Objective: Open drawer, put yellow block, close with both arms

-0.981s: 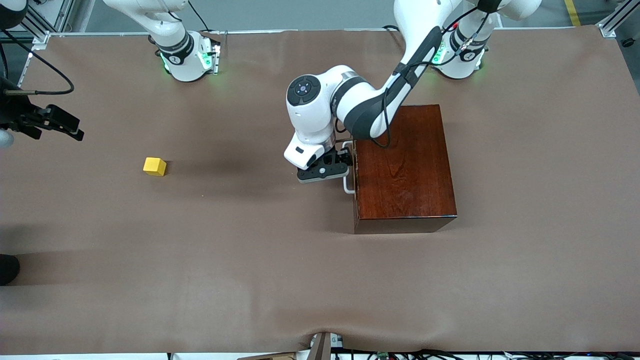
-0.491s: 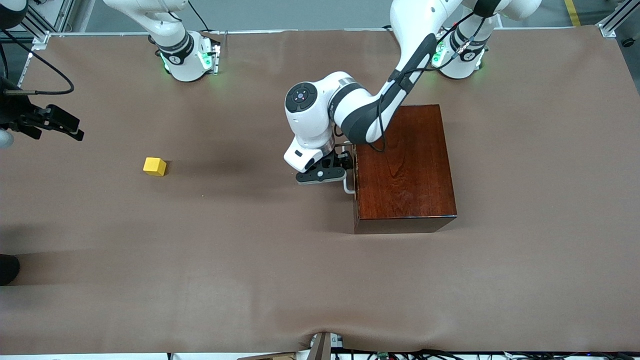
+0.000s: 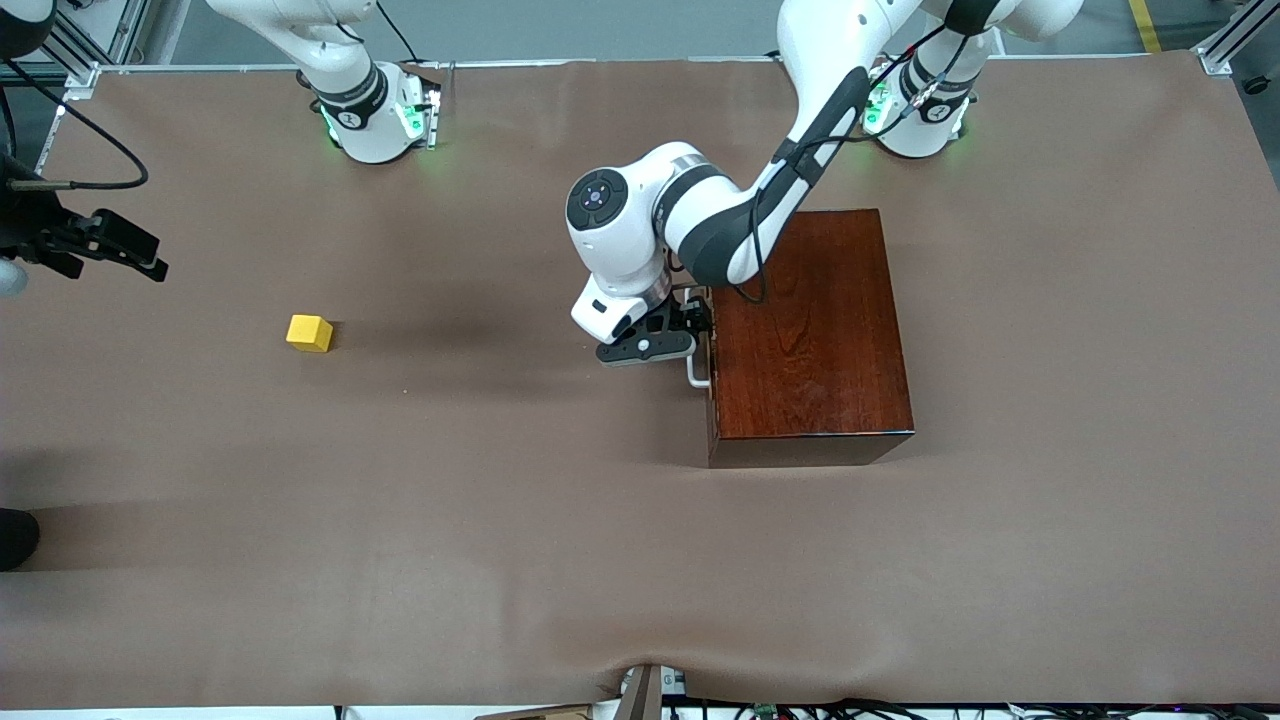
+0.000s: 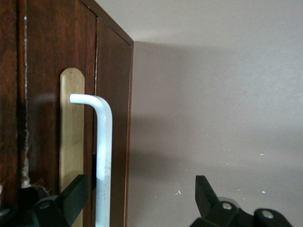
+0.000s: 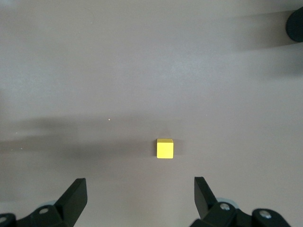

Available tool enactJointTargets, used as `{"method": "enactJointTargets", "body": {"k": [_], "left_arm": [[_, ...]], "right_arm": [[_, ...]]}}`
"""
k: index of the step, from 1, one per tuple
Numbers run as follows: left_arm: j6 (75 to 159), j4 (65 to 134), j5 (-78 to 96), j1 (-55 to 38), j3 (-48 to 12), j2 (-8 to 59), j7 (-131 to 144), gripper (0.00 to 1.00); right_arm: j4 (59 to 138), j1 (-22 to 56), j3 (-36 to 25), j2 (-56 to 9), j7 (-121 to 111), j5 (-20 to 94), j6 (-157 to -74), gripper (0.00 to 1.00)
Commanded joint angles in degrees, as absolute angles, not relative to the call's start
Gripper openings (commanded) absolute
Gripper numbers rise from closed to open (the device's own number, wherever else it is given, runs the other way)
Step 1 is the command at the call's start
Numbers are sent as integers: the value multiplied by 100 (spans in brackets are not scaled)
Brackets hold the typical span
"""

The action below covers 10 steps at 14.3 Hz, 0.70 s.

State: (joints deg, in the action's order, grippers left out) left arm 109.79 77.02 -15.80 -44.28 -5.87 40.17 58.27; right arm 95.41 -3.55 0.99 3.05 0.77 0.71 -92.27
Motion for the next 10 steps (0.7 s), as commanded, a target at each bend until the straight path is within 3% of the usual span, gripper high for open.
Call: {"method": "enactJointTargets", "body": {"k": [1, 10], "left_arm": [[10802, 7585, -1670, -4509, -580, 4069, 5774, 100], [10872, 7567, -1292, -4544, -580, 4166, 5757, 100]], "right_arm": [[9439, -343, 105, 272, 114, -26, -9141, 100], [9431, -343, 97, 272, 114, -26, -9141, 100]]}}
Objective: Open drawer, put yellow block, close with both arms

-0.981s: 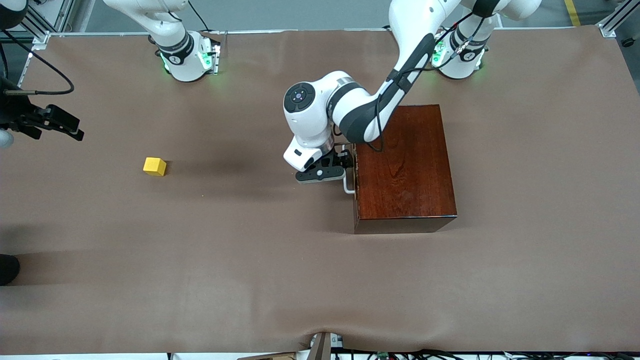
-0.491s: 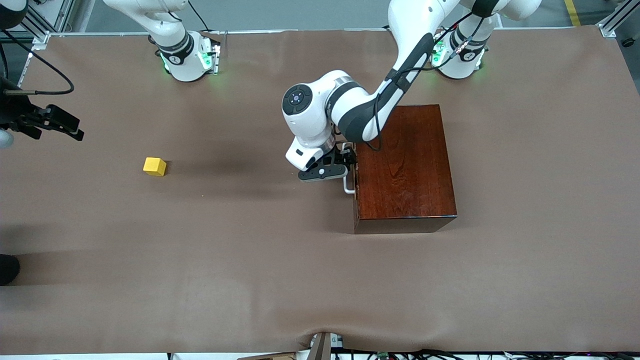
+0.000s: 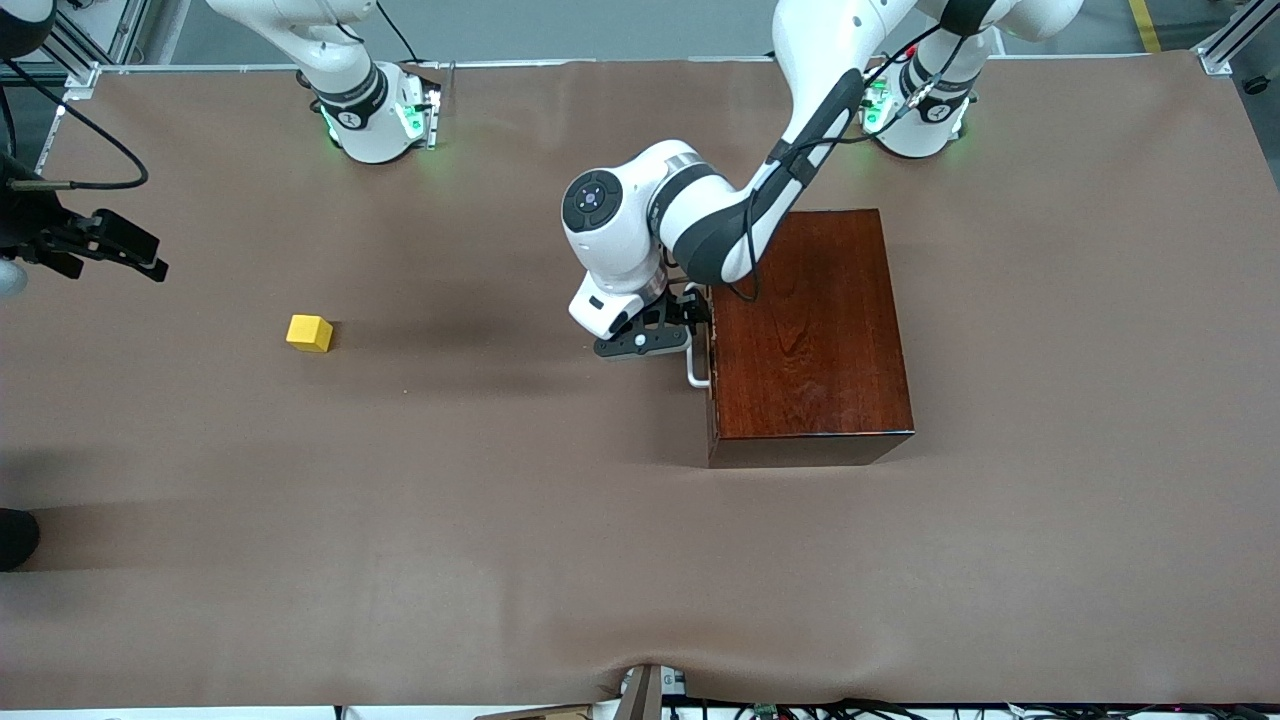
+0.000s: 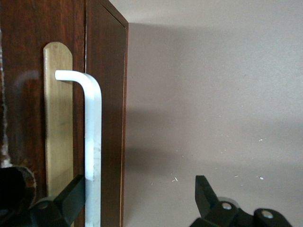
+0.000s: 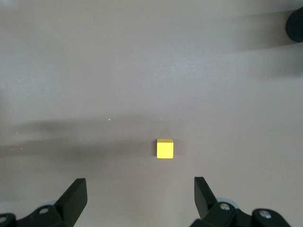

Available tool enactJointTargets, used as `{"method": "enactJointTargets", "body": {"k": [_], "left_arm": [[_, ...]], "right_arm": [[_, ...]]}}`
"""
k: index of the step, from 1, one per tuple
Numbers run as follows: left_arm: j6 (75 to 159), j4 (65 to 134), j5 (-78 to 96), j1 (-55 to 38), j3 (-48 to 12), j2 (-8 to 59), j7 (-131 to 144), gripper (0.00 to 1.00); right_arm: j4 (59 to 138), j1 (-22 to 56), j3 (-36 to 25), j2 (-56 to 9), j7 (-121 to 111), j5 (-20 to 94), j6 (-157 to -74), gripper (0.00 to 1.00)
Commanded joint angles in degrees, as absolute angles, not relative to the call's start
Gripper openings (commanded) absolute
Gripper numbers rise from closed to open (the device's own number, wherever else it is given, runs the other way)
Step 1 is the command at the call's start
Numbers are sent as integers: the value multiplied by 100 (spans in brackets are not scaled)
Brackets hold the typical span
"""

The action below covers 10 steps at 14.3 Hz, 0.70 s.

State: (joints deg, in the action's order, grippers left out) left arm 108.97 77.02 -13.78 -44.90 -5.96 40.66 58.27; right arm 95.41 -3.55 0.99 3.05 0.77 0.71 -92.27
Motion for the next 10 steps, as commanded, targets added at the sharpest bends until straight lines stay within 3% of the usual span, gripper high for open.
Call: {"method": "enactJointTargets", "body": {"k": [1, 10], "left_arm": [[10881, 7559, -1301, -4579, -580, 4175, 5748, 100], [11311, 7532, -1266, -4693, -598, 4175, 5845, 100]], "right_arm": [[9431, -343, 105, 272, 114, -26, -9149, 100], [9439, -343, 105, 264, 114, -26, -9149, 100]]}}
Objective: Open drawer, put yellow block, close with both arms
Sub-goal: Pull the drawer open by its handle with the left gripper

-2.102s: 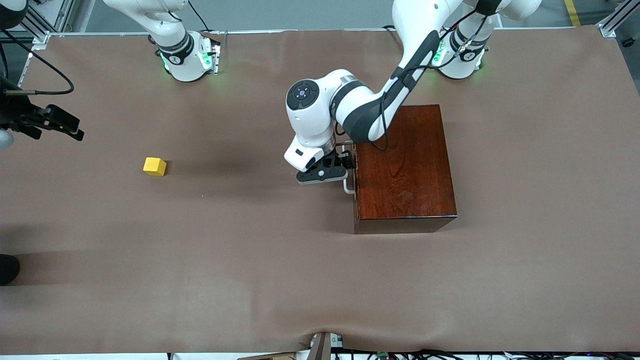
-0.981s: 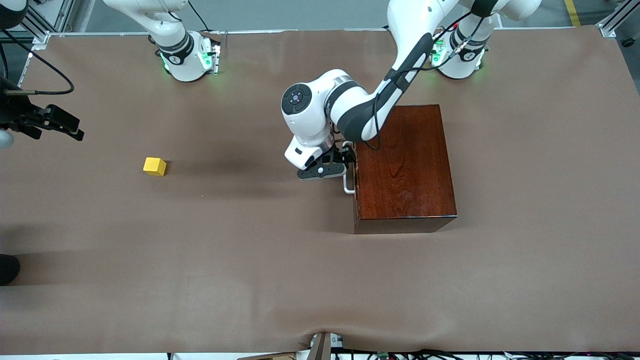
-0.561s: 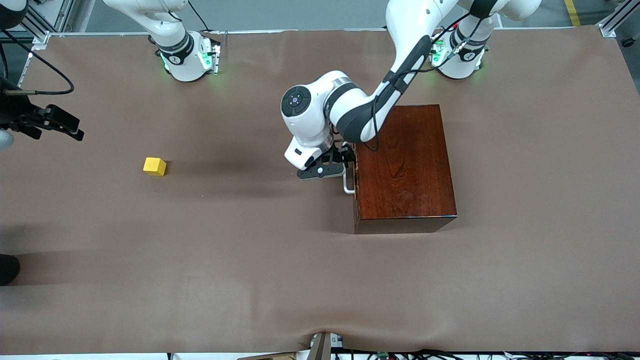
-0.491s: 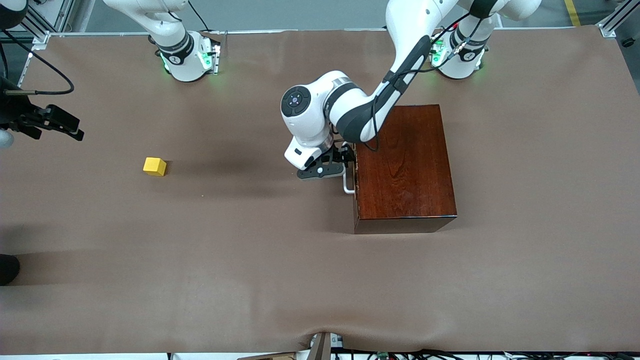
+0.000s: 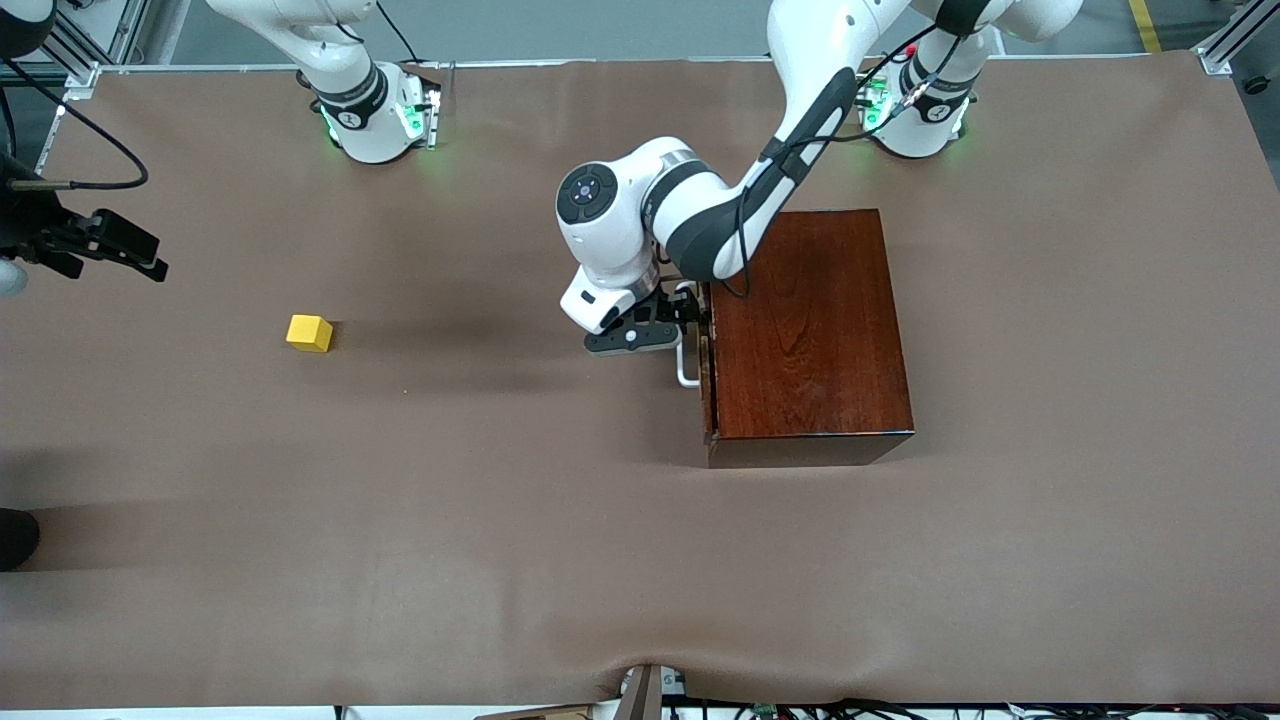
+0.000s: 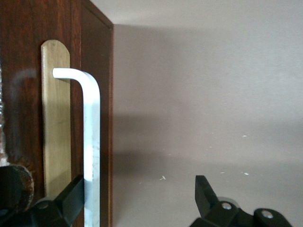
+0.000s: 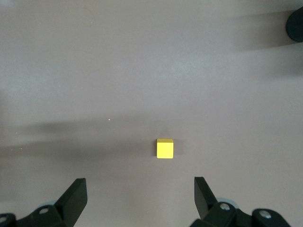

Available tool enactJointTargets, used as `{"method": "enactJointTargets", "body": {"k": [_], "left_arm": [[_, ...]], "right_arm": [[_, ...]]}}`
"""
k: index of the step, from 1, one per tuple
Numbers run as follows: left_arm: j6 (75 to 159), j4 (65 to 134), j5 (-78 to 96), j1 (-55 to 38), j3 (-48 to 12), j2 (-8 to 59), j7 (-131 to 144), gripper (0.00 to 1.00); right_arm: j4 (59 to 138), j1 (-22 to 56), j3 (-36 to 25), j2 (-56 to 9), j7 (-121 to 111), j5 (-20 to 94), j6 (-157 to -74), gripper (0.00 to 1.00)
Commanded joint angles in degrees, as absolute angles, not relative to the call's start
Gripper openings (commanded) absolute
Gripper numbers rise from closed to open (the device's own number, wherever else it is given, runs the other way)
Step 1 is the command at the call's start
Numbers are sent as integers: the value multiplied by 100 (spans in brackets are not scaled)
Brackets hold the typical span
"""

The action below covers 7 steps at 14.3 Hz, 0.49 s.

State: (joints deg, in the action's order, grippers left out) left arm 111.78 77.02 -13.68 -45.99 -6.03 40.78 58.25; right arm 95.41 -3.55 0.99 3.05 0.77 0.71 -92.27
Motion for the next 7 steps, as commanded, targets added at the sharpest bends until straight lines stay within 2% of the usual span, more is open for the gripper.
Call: {"method": "enactJointTargets", "body": {"k": [1, 7], "left_arm": [[11364, 7532, -1266, -4702, -598, 4175, 5845, 100], [11829, 7532, -1028, -4702, -633, 4227, 5827, 100]], "right_arm": [[9439, -343, 105, 264, 114, -26, -9149, 100], [9439, -343, 97, 272, 114, -26, -9149, 100]]}}
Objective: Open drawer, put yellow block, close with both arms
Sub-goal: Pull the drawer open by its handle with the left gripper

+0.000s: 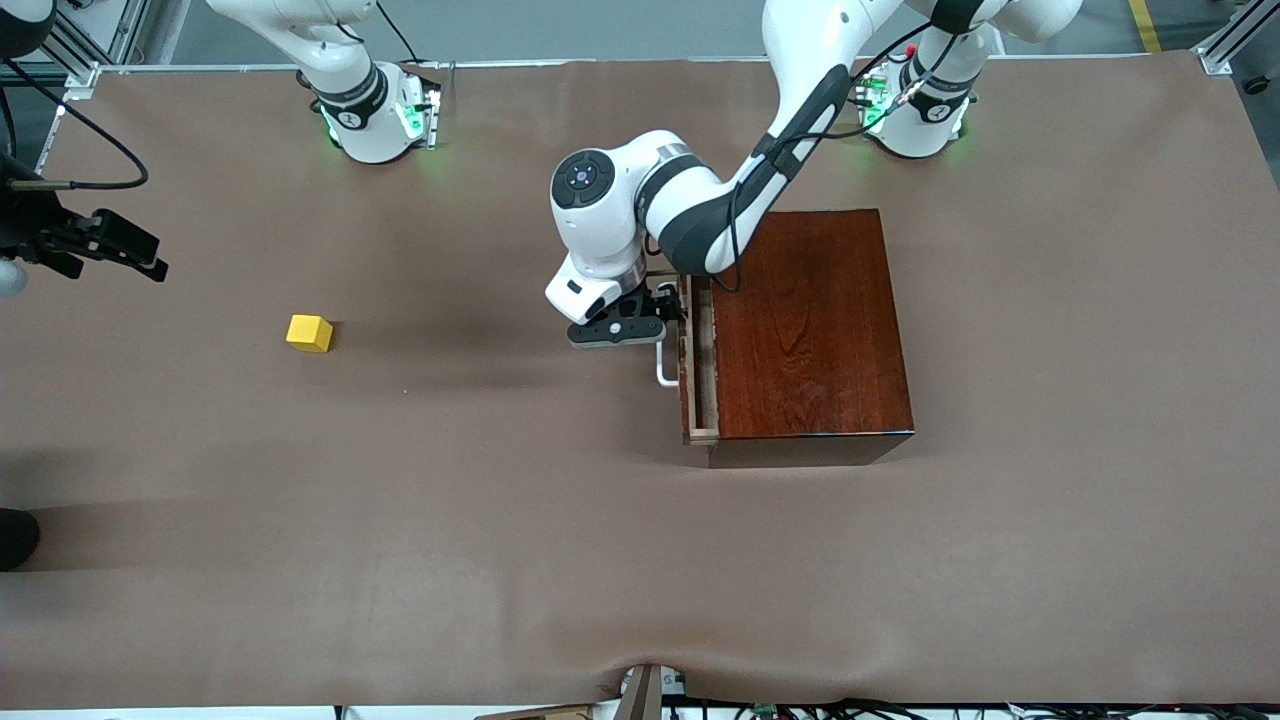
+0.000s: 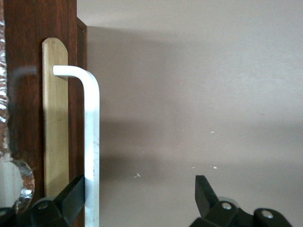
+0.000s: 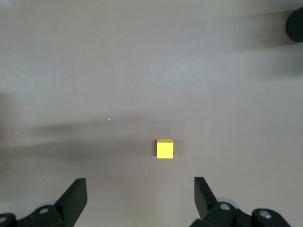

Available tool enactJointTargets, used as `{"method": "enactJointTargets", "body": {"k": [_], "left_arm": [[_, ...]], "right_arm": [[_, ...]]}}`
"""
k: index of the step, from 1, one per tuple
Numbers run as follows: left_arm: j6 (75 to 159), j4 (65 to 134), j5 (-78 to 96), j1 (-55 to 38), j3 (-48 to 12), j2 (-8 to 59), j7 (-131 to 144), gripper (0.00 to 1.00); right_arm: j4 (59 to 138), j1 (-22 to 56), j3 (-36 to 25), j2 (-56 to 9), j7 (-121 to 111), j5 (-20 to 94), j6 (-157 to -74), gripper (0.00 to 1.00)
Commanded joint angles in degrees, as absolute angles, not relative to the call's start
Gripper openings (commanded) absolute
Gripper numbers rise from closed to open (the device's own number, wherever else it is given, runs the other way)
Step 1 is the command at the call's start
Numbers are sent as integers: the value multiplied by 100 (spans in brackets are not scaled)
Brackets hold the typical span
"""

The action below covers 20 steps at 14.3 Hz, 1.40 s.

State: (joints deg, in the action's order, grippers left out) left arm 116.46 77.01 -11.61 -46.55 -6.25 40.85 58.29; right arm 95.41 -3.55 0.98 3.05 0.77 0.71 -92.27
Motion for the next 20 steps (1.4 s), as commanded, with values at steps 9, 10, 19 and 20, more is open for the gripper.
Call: {"method": "enactJointTargets", "body": {"k": [9, 10, 19, 20], "left_arm": [[12304, 7523, -1020, -4746, -721, 4324, 5827, 100], [12366, 7515, -1020, -4755, -729, 4342, 5818, 100], [12656, 7374, -1028, -4860, -721, 4421, 5783, 100], [12674, 7331, -1028, -4904, -721, 4508, 5783, 100]], "right_arm": [[9431, -343, 105, 264, 114, -26, -9141, 100], [9439, -343, 105, 264, 114, -26, -9141, 100], [9439, -343, 97, 264, 114, -26, -9141, 100], [9439, -343, 97, 264, 114, -26, -9141, 100]]}}
